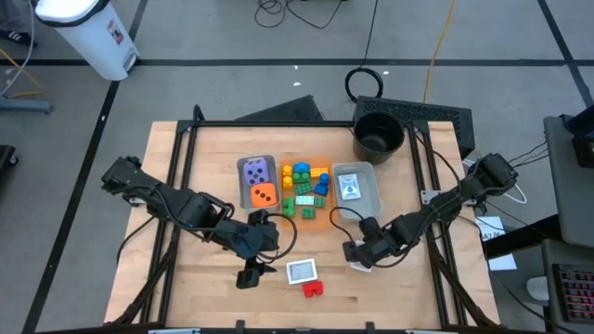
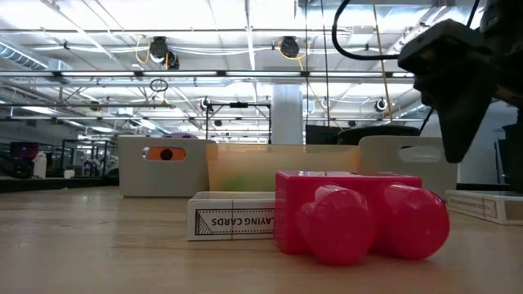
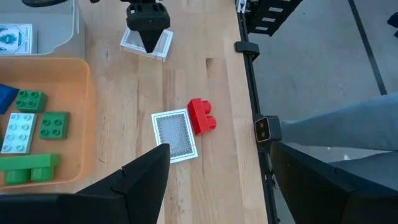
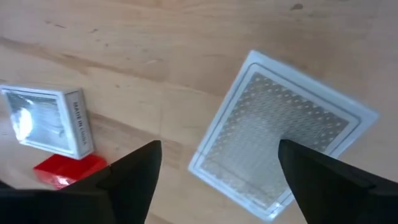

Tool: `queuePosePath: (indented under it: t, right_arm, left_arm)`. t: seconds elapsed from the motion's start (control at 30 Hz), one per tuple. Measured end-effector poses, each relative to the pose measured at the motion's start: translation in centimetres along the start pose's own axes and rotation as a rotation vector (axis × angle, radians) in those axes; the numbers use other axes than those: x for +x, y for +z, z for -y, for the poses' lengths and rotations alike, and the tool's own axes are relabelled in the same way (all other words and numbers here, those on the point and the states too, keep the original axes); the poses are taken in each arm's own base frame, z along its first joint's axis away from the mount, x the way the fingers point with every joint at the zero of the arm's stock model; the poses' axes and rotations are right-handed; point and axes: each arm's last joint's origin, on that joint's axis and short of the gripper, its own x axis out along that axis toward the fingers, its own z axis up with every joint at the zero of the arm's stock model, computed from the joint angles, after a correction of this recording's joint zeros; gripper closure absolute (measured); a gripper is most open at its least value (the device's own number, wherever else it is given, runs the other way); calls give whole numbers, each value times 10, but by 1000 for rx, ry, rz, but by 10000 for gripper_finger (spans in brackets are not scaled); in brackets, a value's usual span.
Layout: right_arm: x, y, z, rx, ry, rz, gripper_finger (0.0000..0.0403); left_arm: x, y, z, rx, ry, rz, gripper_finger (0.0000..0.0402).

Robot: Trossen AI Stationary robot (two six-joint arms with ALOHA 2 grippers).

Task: Pick & Place Toys
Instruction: Put the brown deck of cards into the right gray bin

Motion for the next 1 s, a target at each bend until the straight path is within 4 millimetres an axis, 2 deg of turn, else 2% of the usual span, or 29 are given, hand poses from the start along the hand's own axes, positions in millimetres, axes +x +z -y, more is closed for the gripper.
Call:
queuePosePath:
  t: [0.47,1.0]
  right_arm:
    - [6,2,12,-247,-52,-68,137]
    - [6,22,19,-609,-178,-68,193]
  left_arm:
    - [0,0,0,17,2,-3,117]
    - [0,0,0,-18,2,-2,117]
